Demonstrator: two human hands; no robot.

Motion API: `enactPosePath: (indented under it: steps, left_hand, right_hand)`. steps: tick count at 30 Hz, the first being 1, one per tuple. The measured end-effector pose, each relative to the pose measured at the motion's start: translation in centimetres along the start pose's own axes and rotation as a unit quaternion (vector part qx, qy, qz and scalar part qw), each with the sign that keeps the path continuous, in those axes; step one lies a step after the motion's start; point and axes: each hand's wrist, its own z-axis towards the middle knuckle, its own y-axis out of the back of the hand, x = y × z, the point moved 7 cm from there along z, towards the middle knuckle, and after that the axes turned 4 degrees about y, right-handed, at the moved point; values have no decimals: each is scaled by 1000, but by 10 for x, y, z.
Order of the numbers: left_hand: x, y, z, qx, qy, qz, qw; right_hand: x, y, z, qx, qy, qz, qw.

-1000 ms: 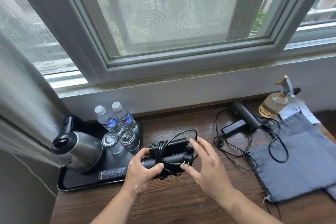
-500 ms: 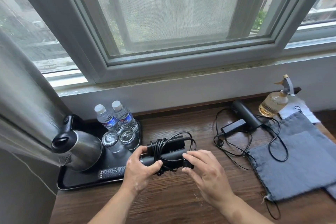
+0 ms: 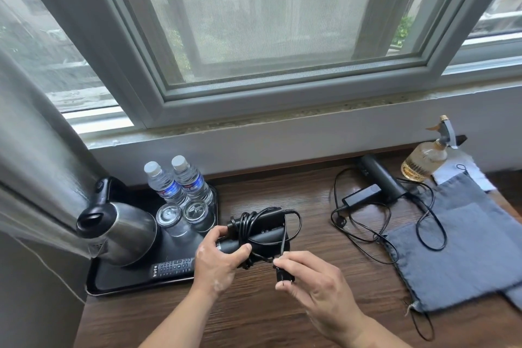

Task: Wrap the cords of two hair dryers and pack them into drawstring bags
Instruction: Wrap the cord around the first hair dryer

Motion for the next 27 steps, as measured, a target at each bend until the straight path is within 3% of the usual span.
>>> enactPosePath:
  steps: [11,15,19,27]
  left_hand:
    - [-5,-16,13,40,9,-20,999]
    - [-6,-17,17,55,4,-29,998]
    - [2,-19,20,67,9,-34,997]
    - [9,-26,34,85,22,-14,996]
  right_hand:
    - [-19,-21,1,41,46,-108,992]
    - [-20,-35,1,98,50,-132,985]
    - [-22,-36,-4,129,8,-74,989]
    - [-47,-31,1,73,-120,14,990]
